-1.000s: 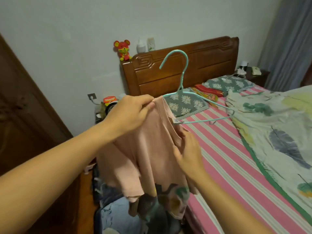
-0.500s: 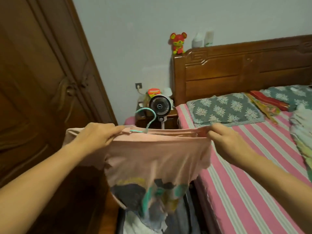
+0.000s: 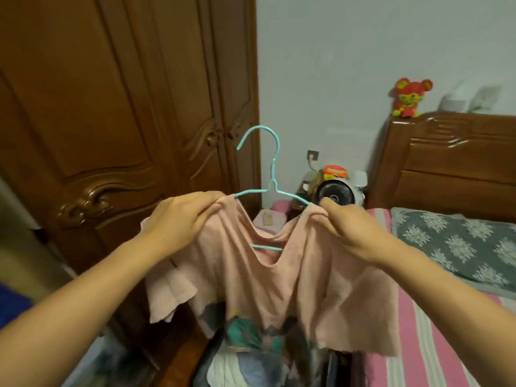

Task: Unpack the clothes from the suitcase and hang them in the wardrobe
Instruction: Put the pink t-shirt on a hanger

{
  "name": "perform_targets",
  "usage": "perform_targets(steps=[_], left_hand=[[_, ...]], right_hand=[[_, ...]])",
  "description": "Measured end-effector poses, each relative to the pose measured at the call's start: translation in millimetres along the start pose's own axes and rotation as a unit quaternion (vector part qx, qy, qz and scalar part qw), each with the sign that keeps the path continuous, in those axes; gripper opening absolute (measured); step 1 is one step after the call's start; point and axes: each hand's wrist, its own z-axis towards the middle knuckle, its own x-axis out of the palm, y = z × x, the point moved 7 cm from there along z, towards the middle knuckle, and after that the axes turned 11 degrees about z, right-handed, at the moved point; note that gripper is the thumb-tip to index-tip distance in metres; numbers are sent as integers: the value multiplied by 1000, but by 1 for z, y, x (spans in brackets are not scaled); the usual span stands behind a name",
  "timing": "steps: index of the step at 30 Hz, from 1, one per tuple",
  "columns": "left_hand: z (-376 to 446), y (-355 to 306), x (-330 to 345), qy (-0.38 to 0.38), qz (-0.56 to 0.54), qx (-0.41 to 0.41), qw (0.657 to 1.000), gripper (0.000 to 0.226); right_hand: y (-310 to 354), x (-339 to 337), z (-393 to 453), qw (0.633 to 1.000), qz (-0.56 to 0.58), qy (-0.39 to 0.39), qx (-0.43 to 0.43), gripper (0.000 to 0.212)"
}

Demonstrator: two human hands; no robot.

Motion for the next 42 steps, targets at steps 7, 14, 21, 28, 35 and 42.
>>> perform_targets(steps=[7, 14, 21, 28, 35, 42], left_hand=[[-44, 16, -19, 102, 27, -97, 990, 34], [-77, 50, -59, -22, 135, -235, 962, 40], [-100, 85, -97, -54, 133, -265, 953, 23], [-143, 129, -118, 13, 210, -371, 904, 23], [-231, 230, -99, 212, 199, -521, 803, 48], [-310, 346, -182, 163, 229, -662, 694, 57]], right_hand=[[24, -9, 35, 989, 89, -25, -119, 42], [-5, 8, 34, 986, 23, -83, -143, 43], [58, 46, 64, 977, 131, 139, -93, 42], [181, 83, 78, 864, 290, 354, -212, 66], [250, 178, 117, 898, 241, 335, -152, 88], [327, 198, 191, 922, 104, 316, -200, 91]])
